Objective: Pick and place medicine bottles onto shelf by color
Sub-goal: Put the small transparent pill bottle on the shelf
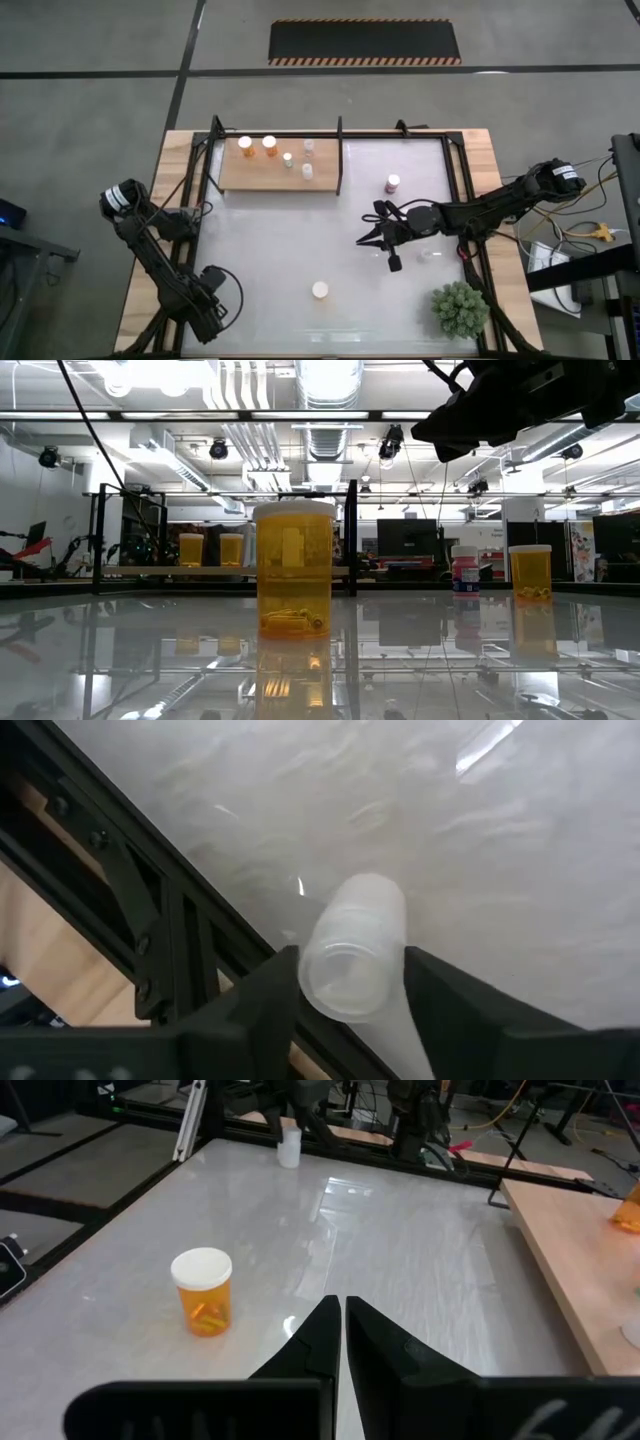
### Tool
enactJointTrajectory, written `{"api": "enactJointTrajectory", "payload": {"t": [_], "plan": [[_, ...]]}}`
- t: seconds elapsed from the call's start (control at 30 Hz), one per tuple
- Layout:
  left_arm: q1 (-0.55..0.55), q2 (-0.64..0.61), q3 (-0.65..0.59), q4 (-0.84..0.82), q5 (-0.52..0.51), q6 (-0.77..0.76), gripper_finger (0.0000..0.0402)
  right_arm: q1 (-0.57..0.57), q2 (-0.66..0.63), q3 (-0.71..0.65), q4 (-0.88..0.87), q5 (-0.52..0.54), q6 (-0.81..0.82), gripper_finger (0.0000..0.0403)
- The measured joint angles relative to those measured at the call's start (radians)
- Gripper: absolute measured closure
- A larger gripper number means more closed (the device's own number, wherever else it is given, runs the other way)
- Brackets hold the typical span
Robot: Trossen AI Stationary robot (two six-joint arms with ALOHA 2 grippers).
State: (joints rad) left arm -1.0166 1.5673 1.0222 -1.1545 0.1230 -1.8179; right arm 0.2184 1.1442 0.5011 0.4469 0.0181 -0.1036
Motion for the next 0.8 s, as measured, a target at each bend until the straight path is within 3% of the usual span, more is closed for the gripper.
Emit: {"api": "enactJointTrajectory", "payload": {"t": [0.17, 0.43, 0.6, 0.8], "plan": [[0.001, 0.000, 0.015, 0.002, 0.000, 0.018, 0.0286, 0.000, 0.000, 0.000, 0.000, 0.000, 0.000, 0.0390], [0.103, 0.000, 0.123, 0.004, -0.037, 0.175, 0.0281, 0.000, 0.000, 0.000, 0.000, 0.000, 0.000, 0.0390], [0.241, 0.000, 0.190, 0.005, -0.097, 0.416, 0.0280, 0.000, 0.000, 0.000, -0.001, 0.000, 0.000, 0.0390], [0.444, 0.000, 0.254, -0.009, -0.177, 0.847, 0.0279, 0.000, 0.000, 0.000, -0.001, 0.000, -0.001, 0.0390]]}}
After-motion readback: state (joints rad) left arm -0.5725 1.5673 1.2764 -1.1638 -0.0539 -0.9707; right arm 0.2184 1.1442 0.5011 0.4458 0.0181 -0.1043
